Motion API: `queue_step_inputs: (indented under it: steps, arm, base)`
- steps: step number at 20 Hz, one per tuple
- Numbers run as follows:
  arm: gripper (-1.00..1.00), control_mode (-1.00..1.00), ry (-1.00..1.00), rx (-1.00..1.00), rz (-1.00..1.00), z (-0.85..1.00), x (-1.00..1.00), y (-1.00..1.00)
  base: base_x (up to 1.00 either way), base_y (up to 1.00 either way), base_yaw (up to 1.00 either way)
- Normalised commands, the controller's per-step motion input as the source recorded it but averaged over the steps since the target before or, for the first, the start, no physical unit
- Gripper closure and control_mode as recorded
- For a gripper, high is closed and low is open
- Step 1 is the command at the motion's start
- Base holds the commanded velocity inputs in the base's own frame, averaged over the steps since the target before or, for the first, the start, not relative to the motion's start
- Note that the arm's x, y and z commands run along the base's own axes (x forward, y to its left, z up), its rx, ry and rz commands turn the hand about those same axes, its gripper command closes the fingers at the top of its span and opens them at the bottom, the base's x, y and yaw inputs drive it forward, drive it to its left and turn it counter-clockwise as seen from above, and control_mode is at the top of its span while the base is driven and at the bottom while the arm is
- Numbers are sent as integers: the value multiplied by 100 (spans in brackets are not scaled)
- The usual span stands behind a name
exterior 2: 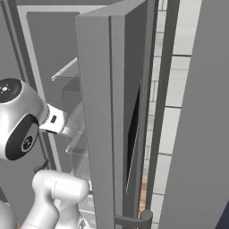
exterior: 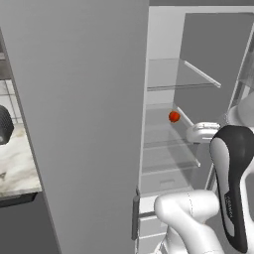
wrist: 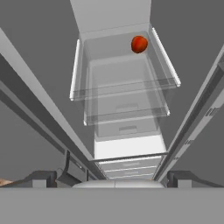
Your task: Open the fridge, remove the apple, cucumber, and chicken drumstick, and place them on any counter.
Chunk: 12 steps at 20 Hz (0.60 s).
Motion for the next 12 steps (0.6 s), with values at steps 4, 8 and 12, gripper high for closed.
queue_step_inputs:
  steps: [4,8,12]
  arm:
    - [-100,100,0,0,0,0,0,0]
    - [-100,-100,3,0,-4,-17,0,0]
    - [-100,-100,8,0,-23,-28,14,0]
  base:
    - [0,0,0]
    - [0,0,0]
    - [0,0,0]
